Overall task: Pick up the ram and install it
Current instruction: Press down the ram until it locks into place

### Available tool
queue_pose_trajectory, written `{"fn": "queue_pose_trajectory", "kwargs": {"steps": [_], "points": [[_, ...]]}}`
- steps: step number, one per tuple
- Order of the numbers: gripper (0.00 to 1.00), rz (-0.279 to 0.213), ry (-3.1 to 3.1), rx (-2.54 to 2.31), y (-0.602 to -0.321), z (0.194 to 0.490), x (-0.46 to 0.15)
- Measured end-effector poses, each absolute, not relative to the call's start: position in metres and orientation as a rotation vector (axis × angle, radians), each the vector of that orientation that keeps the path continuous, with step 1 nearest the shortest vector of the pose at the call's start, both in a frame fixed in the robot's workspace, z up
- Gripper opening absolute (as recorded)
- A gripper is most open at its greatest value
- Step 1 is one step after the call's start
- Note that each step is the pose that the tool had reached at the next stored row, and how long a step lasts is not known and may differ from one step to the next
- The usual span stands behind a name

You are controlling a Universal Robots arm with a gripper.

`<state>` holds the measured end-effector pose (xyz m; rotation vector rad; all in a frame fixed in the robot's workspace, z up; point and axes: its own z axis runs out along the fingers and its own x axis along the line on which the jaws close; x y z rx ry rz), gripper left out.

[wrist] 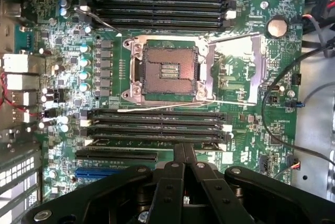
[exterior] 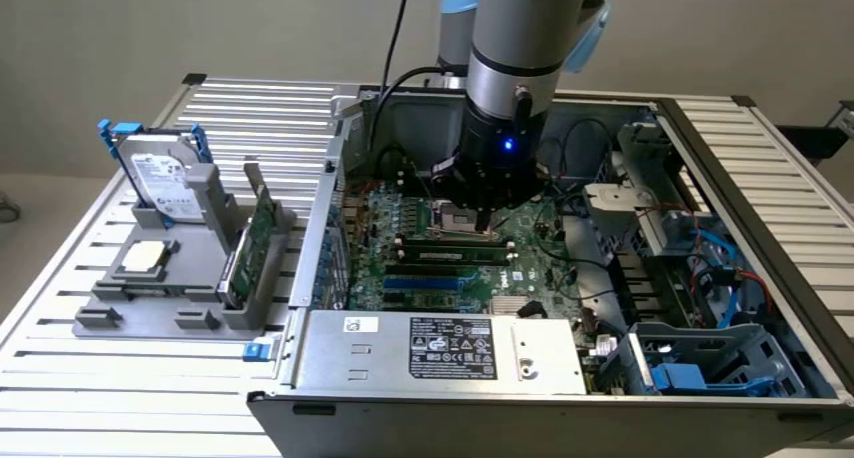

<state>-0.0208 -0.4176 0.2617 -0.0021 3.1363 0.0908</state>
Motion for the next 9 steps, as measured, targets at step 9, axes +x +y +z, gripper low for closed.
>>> {"fn": "queue_pose_trajectory", "kwargs": {"steps": [9], "points": [[0.11,0.094,3.136,0.0,-0.4183,0.2617,-0.021]]}}
